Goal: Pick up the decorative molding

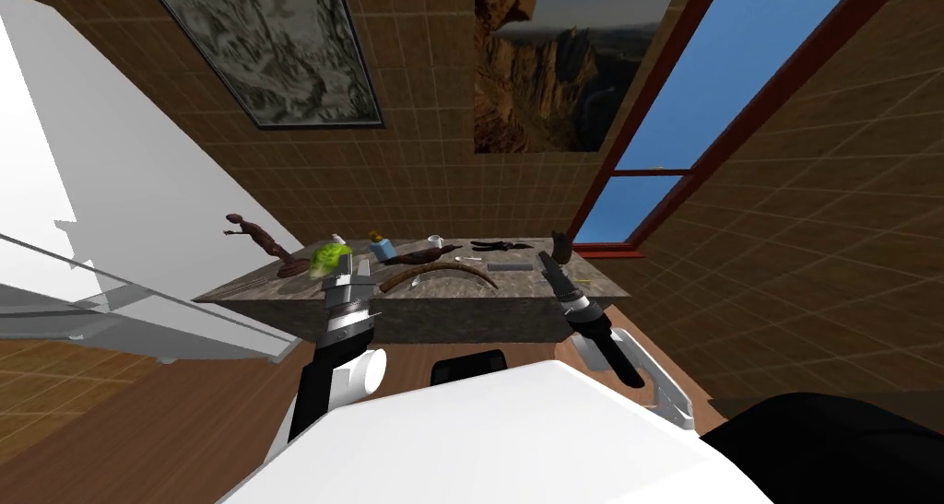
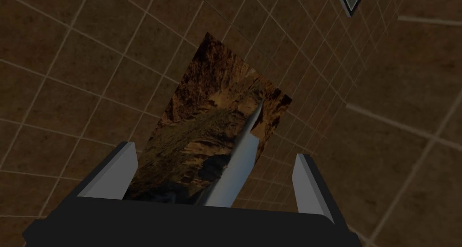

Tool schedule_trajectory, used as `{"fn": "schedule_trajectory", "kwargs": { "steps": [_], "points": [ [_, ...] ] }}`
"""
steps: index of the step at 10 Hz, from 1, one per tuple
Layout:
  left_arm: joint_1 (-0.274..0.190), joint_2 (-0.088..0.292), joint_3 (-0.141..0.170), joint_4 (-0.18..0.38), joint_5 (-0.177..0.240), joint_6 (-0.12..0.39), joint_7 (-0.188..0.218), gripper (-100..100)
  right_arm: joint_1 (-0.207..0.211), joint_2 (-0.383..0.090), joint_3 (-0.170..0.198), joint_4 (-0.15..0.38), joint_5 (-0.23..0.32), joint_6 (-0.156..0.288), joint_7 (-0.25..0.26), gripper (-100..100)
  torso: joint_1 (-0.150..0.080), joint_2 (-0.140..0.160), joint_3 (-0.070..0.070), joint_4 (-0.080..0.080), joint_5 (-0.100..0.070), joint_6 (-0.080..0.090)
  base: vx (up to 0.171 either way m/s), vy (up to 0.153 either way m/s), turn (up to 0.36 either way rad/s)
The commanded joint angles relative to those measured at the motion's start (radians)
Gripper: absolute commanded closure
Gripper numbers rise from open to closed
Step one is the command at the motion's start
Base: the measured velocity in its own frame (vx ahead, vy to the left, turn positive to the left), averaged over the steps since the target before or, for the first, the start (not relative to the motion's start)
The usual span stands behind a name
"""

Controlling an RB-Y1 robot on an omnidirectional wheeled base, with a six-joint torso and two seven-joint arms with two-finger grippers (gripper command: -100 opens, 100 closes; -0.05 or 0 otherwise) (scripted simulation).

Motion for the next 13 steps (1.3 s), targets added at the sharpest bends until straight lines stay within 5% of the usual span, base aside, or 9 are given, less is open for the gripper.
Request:
{"fn": "schedule_trajectory", "kwargs": {
  "steps": [1, 6, 8, 13],
  "points": [
    [0.000, 0.000, 0.000, 0.000, 0.000, 0.000, 0.000, 0, 0.023, -0.050, -0.038, 0.049, 0.048, -0.039, 0.017, -100, 0.000, 0.000, 0.000, 0.000, 0.000, 0.000, -0.017, -0.033, 0.465],
    [0.000, 0.000, 0.000, 0.000, 0.000, 0.000, 0.000, 0, 0.049, -0.163, -0.091, 0.136, 0.117, -0.100, 0.037, -100, 0.000, 0.000, 0.000, 0.000, 0.000, 0.000, -0.015, -0.023, 0.261],
    [0.000, 0.000, 0.000, 0.000, 0.000, 0.000, 0.000, 0, 0.077, -0.231, -0.143, 0.214, 0.185, -0.166, 0.059, -100, 0.000, -0.001, 0.000, 0.000, 0.000, 0.000, -0.016, -0.021, 0.441],
    [0.000, 0.000, 0.000, 0.000, 0.000, 0.000, 0.000, 0, 0.103, -0.339, -0.192, 0.340, 0.275, -0.236, 0.080, -100, 0.001, -0.001, -0.001, 0.000, 0.000, 0.000, -0.012, -0.015, 0.294]
  ]
}}
